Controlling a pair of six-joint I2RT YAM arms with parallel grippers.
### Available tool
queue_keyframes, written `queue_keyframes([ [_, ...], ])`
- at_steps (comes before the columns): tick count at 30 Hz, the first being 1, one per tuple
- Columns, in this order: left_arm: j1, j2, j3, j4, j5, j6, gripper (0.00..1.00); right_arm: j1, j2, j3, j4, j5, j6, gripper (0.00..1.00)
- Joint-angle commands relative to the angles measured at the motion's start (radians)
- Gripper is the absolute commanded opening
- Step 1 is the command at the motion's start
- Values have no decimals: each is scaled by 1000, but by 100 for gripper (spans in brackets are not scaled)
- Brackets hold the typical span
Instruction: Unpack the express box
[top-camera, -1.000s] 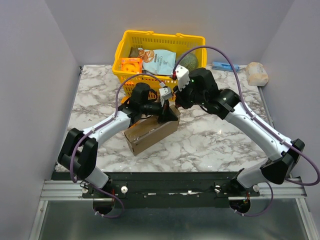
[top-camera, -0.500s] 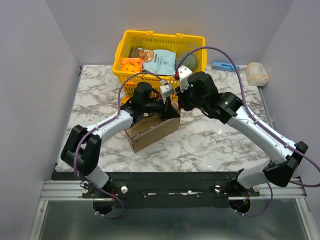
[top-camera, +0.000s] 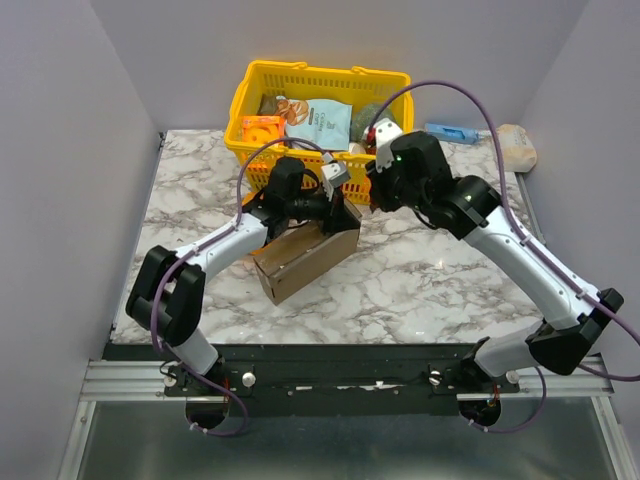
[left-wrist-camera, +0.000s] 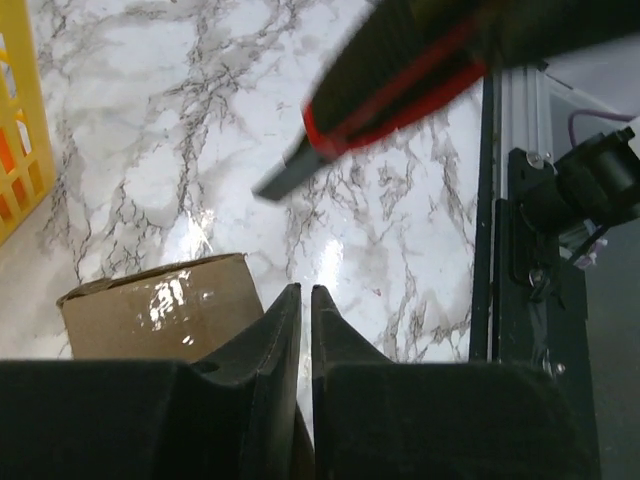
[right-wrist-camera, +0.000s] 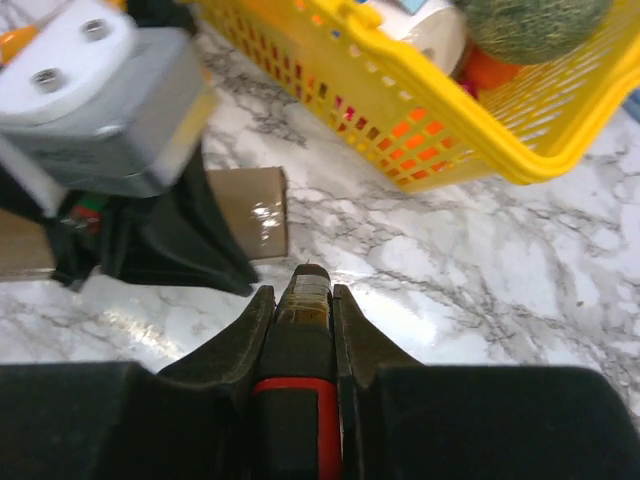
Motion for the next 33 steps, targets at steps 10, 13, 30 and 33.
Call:
queue_keyframes([
  [10, 228, -125, 212, -570, 47, 197, 45, -98, -193, -84, 234, -221, -193, 0],
  [13, 317, -139, 192, -680, 9, 294, 46, -97, -207, -95, 246, -307, -187, 0],
  [30, 797, -225, 50, -1414, -88, 1244, 49, -98, -167, -99, 223, -322, -173, 0],
  [33, 794, -268, -22, -1530, -85, 1500, 54, -98, -164, -102, 220, -324, -182, 1],
])
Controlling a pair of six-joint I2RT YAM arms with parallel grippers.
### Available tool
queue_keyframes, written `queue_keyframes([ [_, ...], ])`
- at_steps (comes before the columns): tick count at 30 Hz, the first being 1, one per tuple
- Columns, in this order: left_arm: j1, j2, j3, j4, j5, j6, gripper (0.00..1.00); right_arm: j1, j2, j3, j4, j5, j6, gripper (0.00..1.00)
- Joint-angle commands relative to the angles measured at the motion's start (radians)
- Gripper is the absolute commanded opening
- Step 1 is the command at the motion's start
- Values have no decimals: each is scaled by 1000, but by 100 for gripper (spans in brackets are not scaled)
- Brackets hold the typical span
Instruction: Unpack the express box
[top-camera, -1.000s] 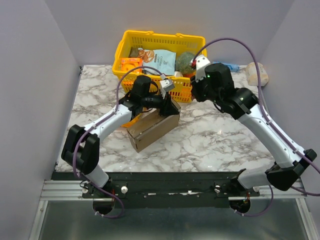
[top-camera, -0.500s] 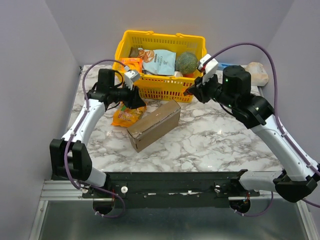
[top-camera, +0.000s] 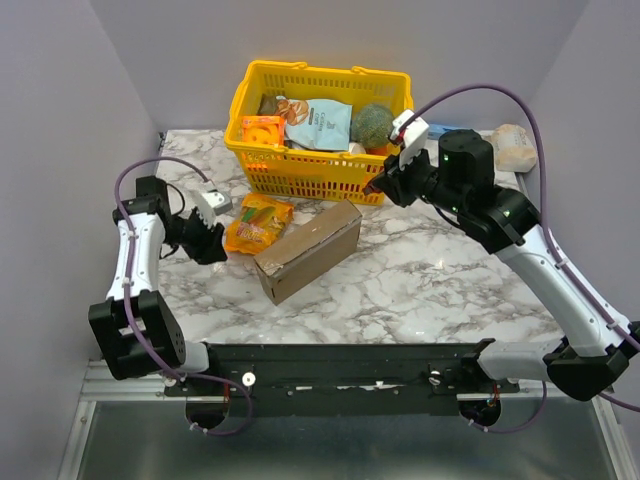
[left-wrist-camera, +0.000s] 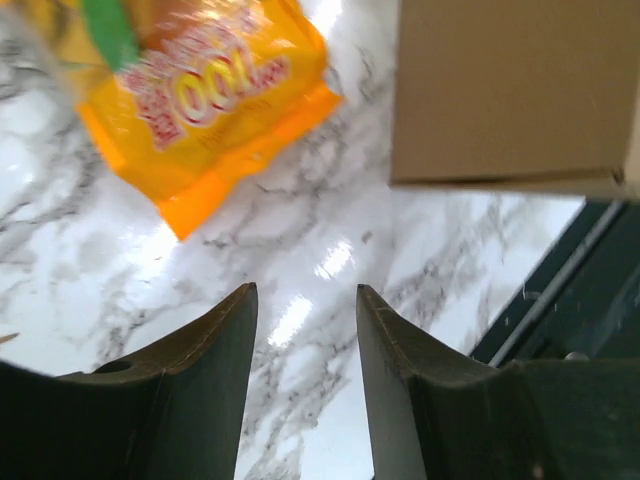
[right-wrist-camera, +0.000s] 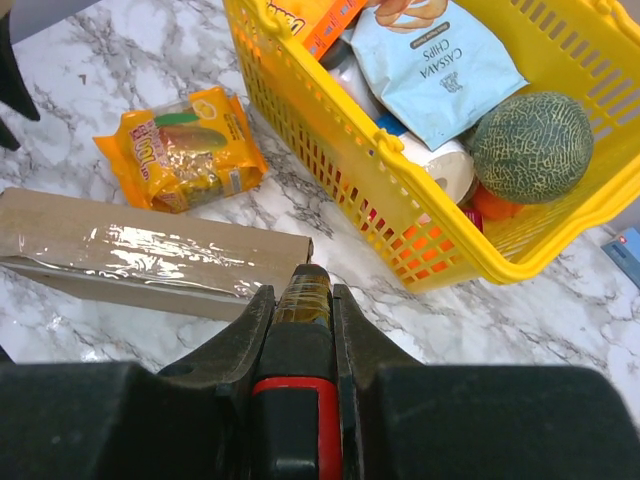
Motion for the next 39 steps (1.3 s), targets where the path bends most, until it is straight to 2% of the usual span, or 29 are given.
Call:
queue_keyframes([
  [1, -11, -46, -85, -300, 26, 530, 54, 1, 5, -12, 22, -27, -15, 0],
  [4, -60, -86, -139, -215, 77, 477, 56, 3, 8, -9, 22, -27, -19, 0],
  [5, -69, -98, -151, -172, 110, 365, 56, 1, 10, -8, 24, -27, -22, 1],
  [6, -74, -107, -172, -74, 123, 309, 56, 1, 8, -5, 24, -19, -22, 0],
  [8, -104, -135, -194, 9, 136, 221, 56, 1, 7, -3, 25, -13, -25, 0],
  [9, -118, -144, -218, 93, 132, 146, 56, 1, 7, -2, 24, -11, -27, 0],
  [14, -242, -181, -278, 292, 111, -72, 55, 1, 11, 8, 16, -13, -30, 1],
  [15, -314, -183, -290, 327, 91, -122, 54, 1, 13, 9, 16, -16, -28, 0],
  [19, -411, -181, -323, 552, 2, -349, 52, 1, 18, 17, 18, -16, -28, 0],
  [23, -465, -123, -303, 642, -17, -440, 51, 1, 13, 9, 15, -16, -33, 0],
  [27, -517, -54, -246, 674, -21, -479, 49, 1, 2, -2, 16, -16, -36, 0],
  [29, -522, -37, -223, 633, -9, -457, 49, 1, -2, -3, 13, -14, -44, 0],
  [34, -493, -91, -200, 325, -38, -122, 55, 1, -19, 3, 6, -11, -61, 0],
  [36, -463, -127, -205, 274, -63, -77, 55, 1, -19, 18, -17, -42, -76, 0],
  [39, -457, -160, -179, 264, -75, -145, 56, 6, -21, 41, -30, -100, -79, 0],
])
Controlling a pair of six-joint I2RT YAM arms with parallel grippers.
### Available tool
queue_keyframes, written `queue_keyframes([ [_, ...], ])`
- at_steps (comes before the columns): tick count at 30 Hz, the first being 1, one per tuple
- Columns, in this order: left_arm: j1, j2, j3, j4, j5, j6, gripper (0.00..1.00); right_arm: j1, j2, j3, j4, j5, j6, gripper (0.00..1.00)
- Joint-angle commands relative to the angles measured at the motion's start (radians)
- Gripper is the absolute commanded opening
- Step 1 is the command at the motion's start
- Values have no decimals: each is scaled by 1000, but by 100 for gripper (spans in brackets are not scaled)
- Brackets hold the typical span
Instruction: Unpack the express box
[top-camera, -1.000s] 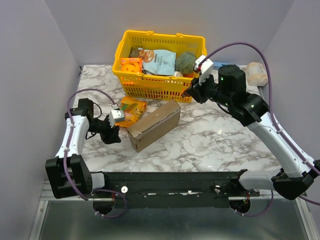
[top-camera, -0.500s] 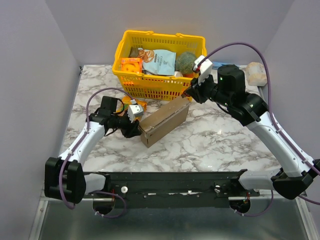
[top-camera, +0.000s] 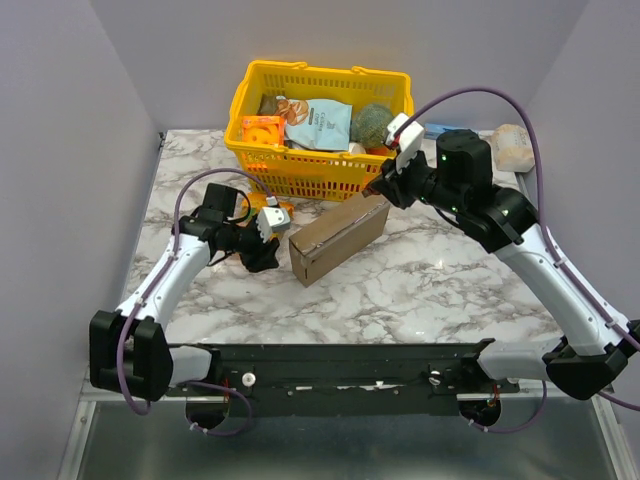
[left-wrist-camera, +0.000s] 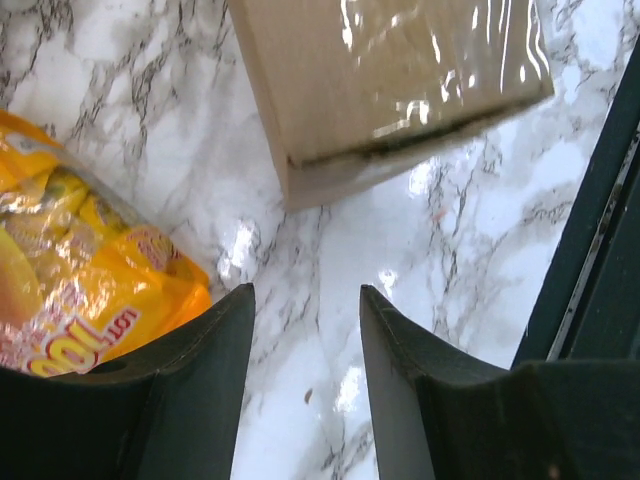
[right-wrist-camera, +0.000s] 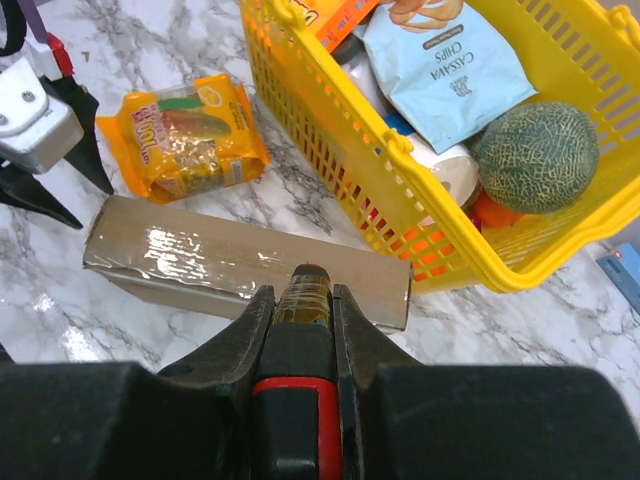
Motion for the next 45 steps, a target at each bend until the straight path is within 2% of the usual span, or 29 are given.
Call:
queue_keyframes([
  [1, 19, -61, 45, -59, -42, -75, 57, 9, -26, 47, -17, -63, -19, 0],
  [3, 19, -44, 92, 0, -19, -171, 58, 19, -14, 60, -24, -55, -17, 0],
  [4, 17, -29, 114, 0, 40, -182, 58, 22, -9, 67, -29, -54, -17, 0],
  [8, 16, 66, 165, -40, 81, -169, 55, 23, 8, 94, -52, -55, -8, 0],
  [12, -9, 66, 107, -3, 114, -97, 56, 23, 5, 90, -44, -44, -11, 1],
  [14, -41, 68, 102, 56, 124, -124, 57, 23, 2, 79, -37, -29, -11, 0],
  [19, -122, 109, 126, 216, 33, -251, 57, 23, -2, 64, -25, -23, -13, 1],
  [30, -179, 229, 185, 321, -59, -328, 56, 22, -15, 34, -28, -12, -28, 0],
  [32, -177, 218, 189, 293, -65, -310, 57, 23, -18, 28, -26, -15, -26, 0],
  [33, -176, 206, 194, 266, -54, -249, 57, 23, -18, 27, -28, -17, -28, 0],
  [37, -145, 125, 195, 6, -16, -10, 58, 23, -32, 25, -40, -50, -43, 0],
  [39, -116, 72, 192, -41, -10, 15, 59, 23, -40, 19, -47, -55, -54, 0],
  [43, -101, 29, 223, 53, 8, -144, 61, 25, -48, 22, -54, -26, -16, 1],
  [45, -101, 46, 254, 166, 16, -300, 63, 34, -48, 34, -75, -40, -13, 0],
])
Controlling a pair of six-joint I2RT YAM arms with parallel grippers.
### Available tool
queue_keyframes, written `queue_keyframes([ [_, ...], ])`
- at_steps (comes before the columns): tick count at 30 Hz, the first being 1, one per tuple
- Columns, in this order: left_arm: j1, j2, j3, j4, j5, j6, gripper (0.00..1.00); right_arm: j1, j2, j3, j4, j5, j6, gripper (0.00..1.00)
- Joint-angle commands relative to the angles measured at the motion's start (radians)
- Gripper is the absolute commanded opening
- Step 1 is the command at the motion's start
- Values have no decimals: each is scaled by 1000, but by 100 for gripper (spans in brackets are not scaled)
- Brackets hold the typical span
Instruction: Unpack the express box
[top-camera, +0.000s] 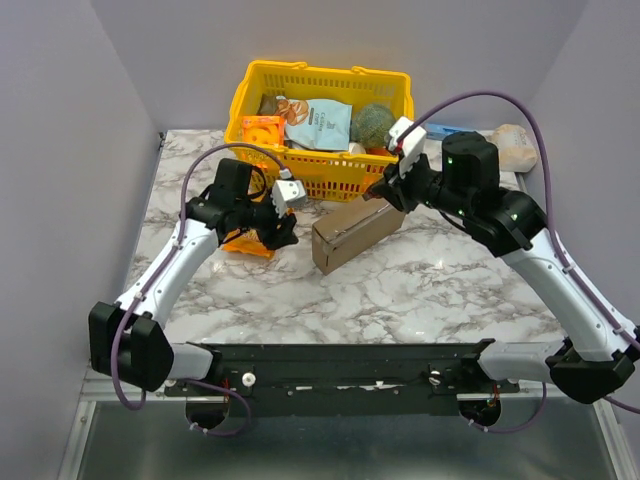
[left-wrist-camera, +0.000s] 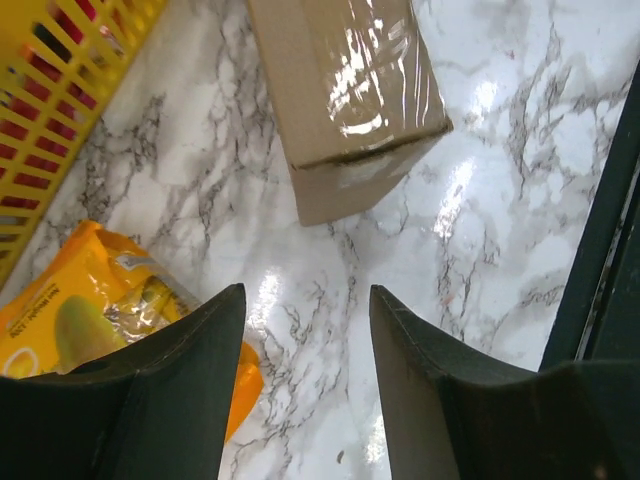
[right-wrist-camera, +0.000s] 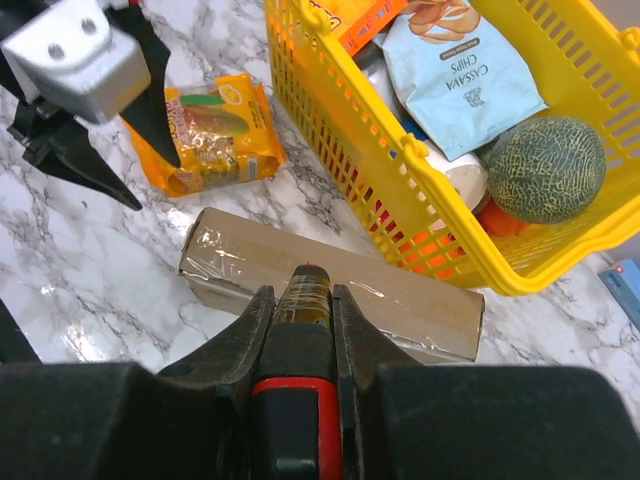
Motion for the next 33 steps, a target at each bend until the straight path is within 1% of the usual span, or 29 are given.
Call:
queue_keyframes([
  [1, 3, 7, 80, 159, 52, -235, 63, 22, -25, 15, -37, -6, 16, 0],
  [2, 3, 44, 95, 191, 67, -320, 63, 32, -23, 19, -52, -6, 18, 0],
  [5, 2, 123, 140, 326, 107, -461, 64, 41, -20, 26, -76, -15, 19, 0],
  [6, 0, 145, 155, 357, 110, -553, 64, 42, -23, 24, -78, -15, 19, 0],
  [7, -1, 165, 163, 401, 114, -576, 64, 44, -25, 24, -81, -28, 19, 1],
  [9, -13, 217, 181, 426, 118, -656, 64, 44, -31, 27, -83, -37, 19, 0],
  [13, -41, 300, 234, 411, 130, -684, 64, 47, -37, 29, -80, -100, 13, 0],
  [16, -63, 348, 235, 417, 121, -710, 63, 67, -28, 23, -58, -85, 29, 0],
  [18, -78, 371, 229, 431, 112, -730, 62, 113, -17, 3, -24, -34, 50, 0],
  [19, -89, 378, 221, 454, 111, -742, 62, 128, -14, -5, -12, 22, 55, 0],
  [21, -101, 392, 209, 486, 104, -797, 61, 185, -23, -62, 61, 105, 79, 1],
  [22, -112, 397, 203, 504, 82, -814, 61, 202, -28, -83, 92, 182, 82, 0],
  [23, -118, 408, 201, 504, 57, -836, 60, 238, -31, -106, 150, 220, 91, 0],
  [24, -121, 412, 204, 504, 40, -851, 60, 254, -28, -129, 170, 248, 99, 0],
  [27, -133, 414, 189, 514, -17, -906, 59, 299, -6, -131, 187, 303, 130, 0],
  [31, -147, 412, 149, 540, -15, -919, 59, 311, 40, -114, 163, 238, 127, 0],
  [33, -150, 408, 134, 549, -23, -920, 59, 314, 50, -109, 157, 238, 135, 0],
])
